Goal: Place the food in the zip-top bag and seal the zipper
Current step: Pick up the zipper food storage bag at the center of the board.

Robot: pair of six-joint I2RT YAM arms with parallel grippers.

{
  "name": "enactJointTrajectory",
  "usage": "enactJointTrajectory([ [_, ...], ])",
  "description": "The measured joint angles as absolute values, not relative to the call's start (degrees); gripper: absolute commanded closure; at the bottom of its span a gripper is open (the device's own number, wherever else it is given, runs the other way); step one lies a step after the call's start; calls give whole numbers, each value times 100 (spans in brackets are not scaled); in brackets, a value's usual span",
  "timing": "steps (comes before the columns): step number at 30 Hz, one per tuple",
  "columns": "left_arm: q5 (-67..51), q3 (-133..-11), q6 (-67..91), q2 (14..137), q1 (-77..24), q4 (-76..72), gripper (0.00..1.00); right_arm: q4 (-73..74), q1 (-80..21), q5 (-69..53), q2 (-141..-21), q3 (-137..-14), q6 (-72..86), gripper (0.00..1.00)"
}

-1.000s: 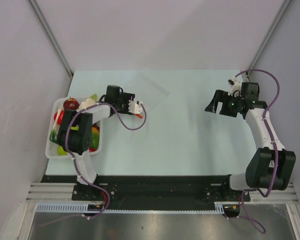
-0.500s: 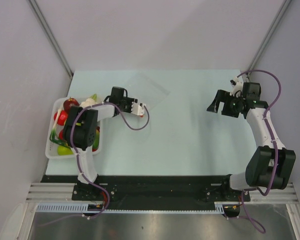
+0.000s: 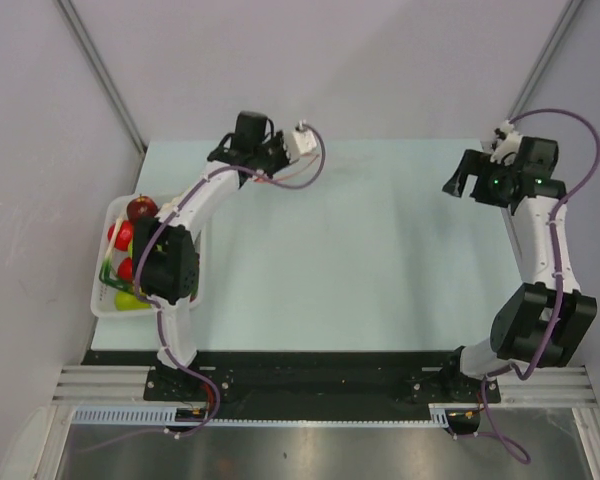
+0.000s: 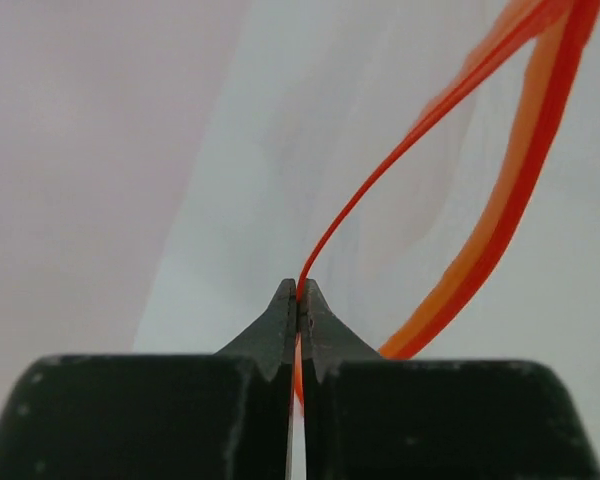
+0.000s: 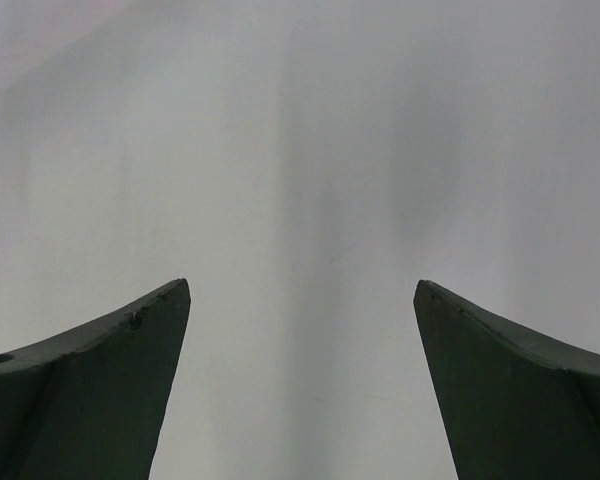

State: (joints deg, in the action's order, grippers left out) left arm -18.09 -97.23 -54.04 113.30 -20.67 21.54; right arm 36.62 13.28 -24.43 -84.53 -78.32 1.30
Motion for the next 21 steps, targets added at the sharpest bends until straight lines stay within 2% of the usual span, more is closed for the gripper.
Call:
enactJointTrajectory([
  [3, -2279, -10805, -3935, 11198, -2178, 2552, 100, 3848, 1699, -2543, -8458, -8396, -137, 0],
  [8, -3203, -11002, -1341, 10468, -2338, 2663, 100, 4322, 1831, -2759, -8434, -9347, -746, 0],
  [14, -3817, -9845, 1702, 9677, -2683, 1828, 100, 4488, 1806, -3203, -7848, -9115, -1002, 0],
  [21, -3232, -8399, 4101, 9345, -3227, 1804, 100, 4582, 1487, -4123, -6792, -8071, -1223, 0],
])
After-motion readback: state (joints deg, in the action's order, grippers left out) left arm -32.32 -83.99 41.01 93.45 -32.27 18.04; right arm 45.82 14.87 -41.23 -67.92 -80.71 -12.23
